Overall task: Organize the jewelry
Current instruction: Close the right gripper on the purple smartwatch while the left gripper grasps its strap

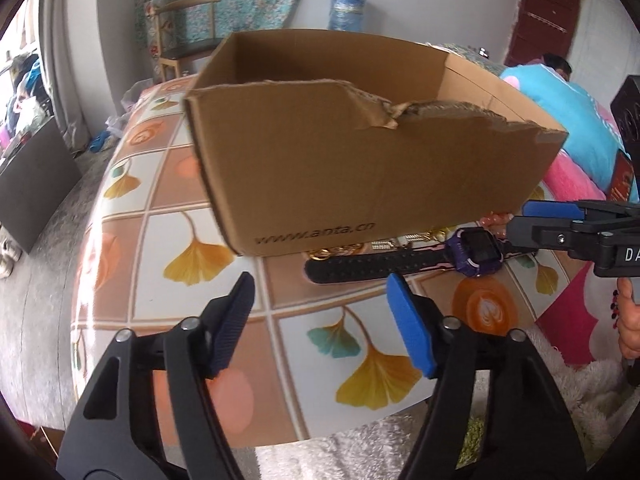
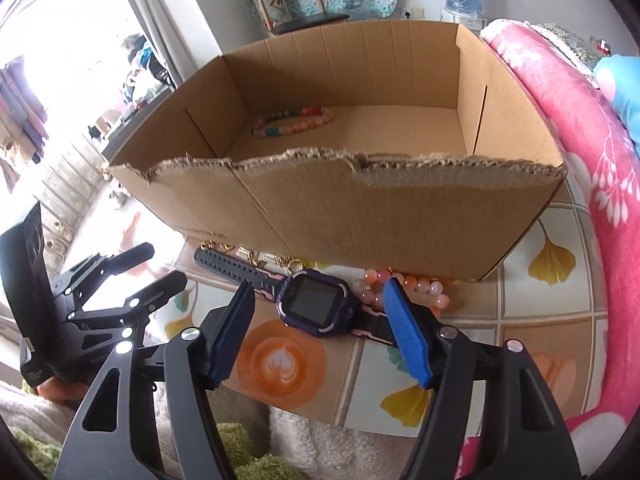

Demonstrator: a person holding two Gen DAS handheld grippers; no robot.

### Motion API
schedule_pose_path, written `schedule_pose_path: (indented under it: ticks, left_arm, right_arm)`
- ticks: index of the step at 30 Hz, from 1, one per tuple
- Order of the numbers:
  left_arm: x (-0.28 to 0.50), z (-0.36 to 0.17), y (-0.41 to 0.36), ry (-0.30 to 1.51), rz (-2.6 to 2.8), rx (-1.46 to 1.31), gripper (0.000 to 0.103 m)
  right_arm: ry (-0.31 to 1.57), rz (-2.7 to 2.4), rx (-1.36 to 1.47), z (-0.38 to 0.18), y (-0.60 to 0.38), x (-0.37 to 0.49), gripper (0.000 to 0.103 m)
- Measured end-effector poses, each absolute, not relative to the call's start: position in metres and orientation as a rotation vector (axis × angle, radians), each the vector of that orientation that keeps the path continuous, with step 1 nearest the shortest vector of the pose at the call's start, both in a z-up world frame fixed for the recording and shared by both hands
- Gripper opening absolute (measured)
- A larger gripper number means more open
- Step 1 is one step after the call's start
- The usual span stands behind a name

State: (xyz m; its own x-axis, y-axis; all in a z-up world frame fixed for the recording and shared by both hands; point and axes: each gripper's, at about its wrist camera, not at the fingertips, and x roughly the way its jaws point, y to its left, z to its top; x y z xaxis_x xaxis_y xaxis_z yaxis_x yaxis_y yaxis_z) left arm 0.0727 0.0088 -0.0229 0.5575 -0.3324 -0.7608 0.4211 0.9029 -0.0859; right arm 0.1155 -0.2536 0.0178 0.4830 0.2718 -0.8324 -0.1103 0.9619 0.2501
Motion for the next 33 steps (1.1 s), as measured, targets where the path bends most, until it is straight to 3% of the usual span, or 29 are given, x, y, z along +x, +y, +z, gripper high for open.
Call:
schedule_pose_path:
  ticks: [11, 16, 29, 33]
  left_arm:
    - [0.082, -0.036, -0.003, 0.916, -0.480, 0.119, 0.020]
    - [0.086, -0.040, -0.001, 0.927, -0.459, 0.089, 0.014]
    - [0.076, -0.041, 0.010, 0.915, -0.437, 0.067, 0.013]
    - [0.077, -0.040, 0.009, 0.913, -0.429, 0.058, 0.012]
  right_arm:
    - [1.075, 0.341, -0.018, 0.004, -0.235, 0.130, 0.061]
    - [1.097, 0.397, -0.146, 0.000, -0.226, 0.137, 0.061]
    - [1.104, 0.459, -0.416, -0.010, -0.206, 0.131, 0.061]
    - [1.102, 0.474, -0.425, -0.009, -0.205, 0.128, 0.053]
